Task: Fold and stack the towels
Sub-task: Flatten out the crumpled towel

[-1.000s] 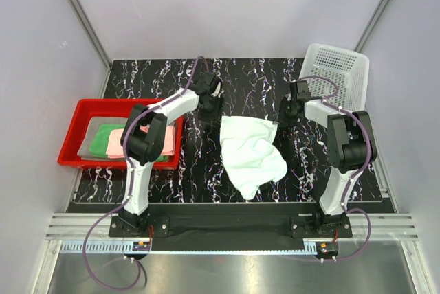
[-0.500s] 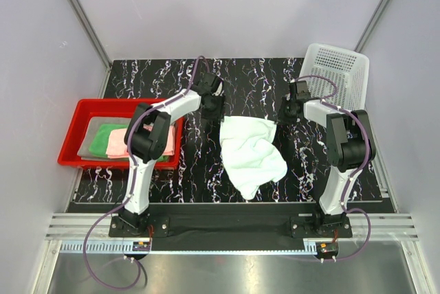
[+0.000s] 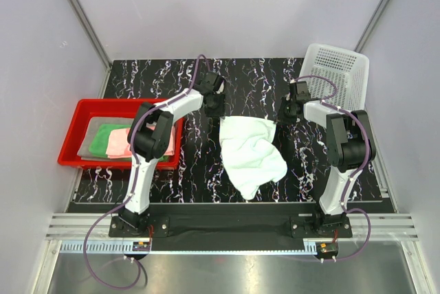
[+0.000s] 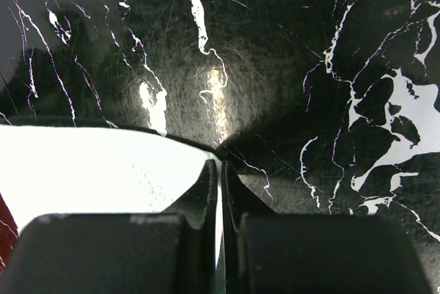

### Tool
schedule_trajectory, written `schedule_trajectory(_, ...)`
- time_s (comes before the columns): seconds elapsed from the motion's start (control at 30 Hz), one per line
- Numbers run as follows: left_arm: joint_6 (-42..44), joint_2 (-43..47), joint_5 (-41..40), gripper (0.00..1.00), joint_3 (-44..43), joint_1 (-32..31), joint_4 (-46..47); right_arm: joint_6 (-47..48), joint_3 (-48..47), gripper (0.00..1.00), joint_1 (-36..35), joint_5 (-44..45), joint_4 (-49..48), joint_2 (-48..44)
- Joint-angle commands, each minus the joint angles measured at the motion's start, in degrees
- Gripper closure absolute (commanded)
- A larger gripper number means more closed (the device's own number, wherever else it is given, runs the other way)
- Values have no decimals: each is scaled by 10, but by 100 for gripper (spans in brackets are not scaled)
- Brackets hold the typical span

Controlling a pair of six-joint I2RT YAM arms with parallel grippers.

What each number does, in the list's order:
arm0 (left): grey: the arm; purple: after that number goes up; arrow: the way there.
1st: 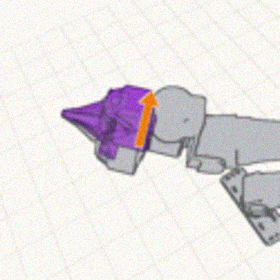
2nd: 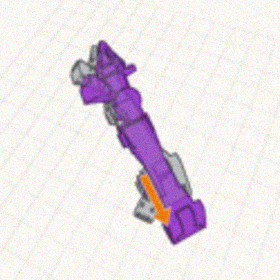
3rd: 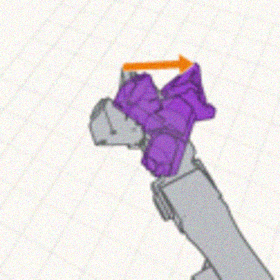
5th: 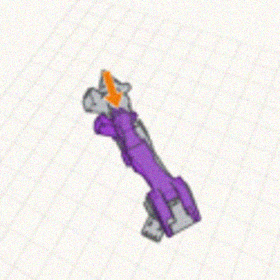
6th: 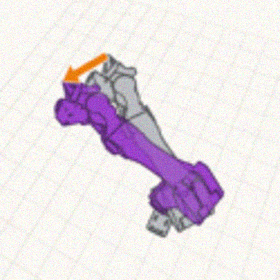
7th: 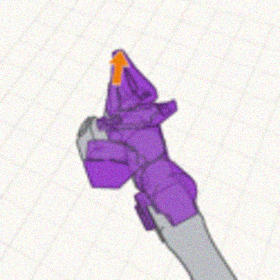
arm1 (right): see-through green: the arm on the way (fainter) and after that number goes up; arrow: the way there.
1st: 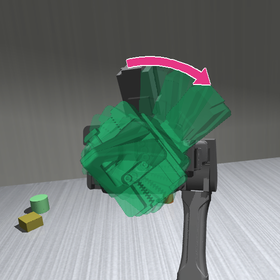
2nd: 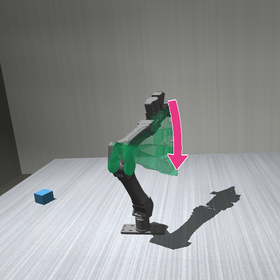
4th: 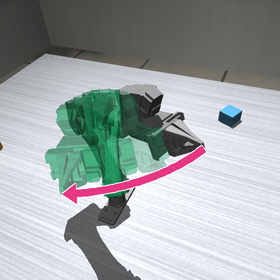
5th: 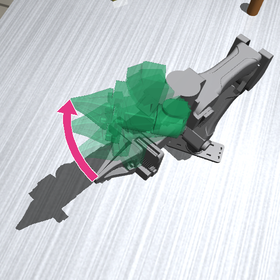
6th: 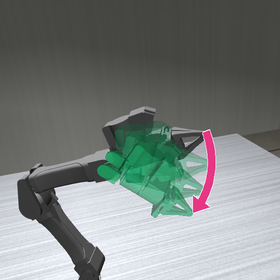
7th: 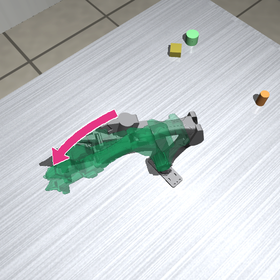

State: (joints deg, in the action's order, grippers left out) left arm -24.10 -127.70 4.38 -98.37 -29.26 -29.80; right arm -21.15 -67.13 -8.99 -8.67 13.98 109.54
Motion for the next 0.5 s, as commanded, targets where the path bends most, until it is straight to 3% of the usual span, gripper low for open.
schedule_trajectory(0.0, -17, -42, -3, 67, 7, -7, -25, 10, 2, 100, -7, -12, -1, -23)
schedule_trajectory(0.17, -9, -49, -7, 74, -3, -12, -37, 5, -1, 100, -8, -21, -4, -20)
schedule_trajectory(0.33, 0, -63, 2, 100, -32, -12, -61, 5, -7, 100, -8, -37, -4, -23)
schedule_trajectory(0.47, 16, -65, 22, 100, -47, -11, -75, 10, -16, 100, -12, -50, -1, -27)
